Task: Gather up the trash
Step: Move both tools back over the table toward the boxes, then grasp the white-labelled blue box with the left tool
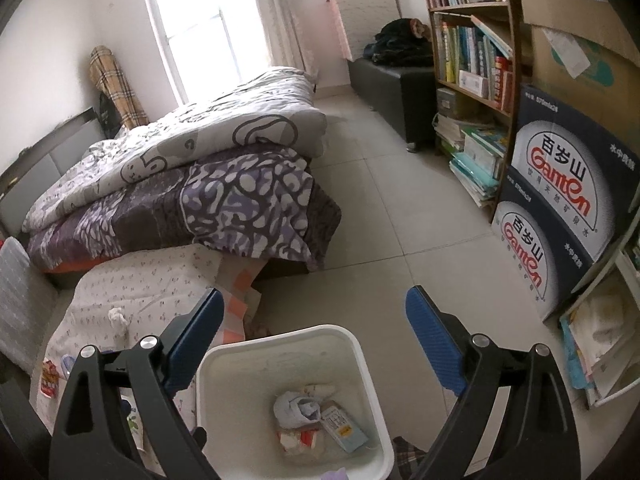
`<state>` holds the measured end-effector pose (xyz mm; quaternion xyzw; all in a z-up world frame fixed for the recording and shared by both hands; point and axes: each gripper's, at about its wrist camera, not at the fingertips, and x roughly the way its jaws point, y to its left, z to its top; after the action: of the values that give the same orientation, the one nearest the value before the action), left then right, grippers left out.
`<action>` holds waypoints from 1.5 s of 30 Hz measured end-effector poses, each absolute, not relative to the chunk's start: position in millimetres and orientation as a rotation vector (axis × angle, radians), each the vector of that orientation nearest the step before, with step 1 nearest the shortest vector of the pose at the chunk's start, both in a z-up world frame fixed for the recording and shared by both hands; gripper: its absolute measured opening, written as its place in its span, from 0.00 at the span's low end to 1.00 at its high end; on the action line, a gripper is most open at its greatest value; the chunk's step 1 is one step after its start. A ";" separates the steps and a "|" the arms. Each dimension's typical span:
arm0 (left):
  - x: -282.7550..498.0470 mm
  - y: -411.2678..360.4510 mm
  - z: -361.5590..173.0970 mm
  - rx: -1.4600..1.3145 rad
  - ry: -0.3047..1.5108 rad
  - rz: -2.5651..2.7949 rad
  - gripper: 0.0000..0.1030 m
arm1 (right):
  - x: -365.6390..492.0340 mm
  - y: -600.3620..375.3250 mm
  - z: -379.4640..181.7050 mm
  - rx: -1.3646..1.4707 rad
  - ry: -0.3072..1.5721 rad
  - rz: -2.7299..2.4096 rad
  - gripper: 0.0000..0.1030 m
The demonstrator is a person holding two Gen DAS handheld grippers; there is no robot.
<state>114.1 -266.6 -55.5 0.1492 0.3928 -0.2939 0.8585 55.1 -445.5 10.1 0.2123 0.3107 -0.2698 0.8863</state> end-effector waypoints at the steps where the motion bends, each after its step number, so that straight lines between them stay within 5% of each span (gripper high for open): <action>1: 115.0 -264.5 -55.6 0.315 0.824 -0.610 0.84 | 57.3 -442.7 9.8 0.435 0.652 -0.555 0.87; 30: 168.5 -153.1 -67.6 0.311 0.929 -0.284 0.86 | 112.5 -358.3 1.7 0.332 0.745 -0.392 0.90; 37: 191.4 -94.6 -87.1 0.265 1.141 -0.097 0.87 | 127.0 -333.7 -1.2 0.333 0.771 -0.328 0.90; 45: 231.8 -23.7 -118.9 -0.109 1.314 0.092 0.86 | 137.1 -310.9 -3.9 0.292 0.794 -0.281 0.90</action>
<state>231.8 -23.7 -118.9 -0.0505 0.6103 0.0426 0.7894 137.1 -310.9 -3.9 0.1413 0.3839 -0.1359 0.9023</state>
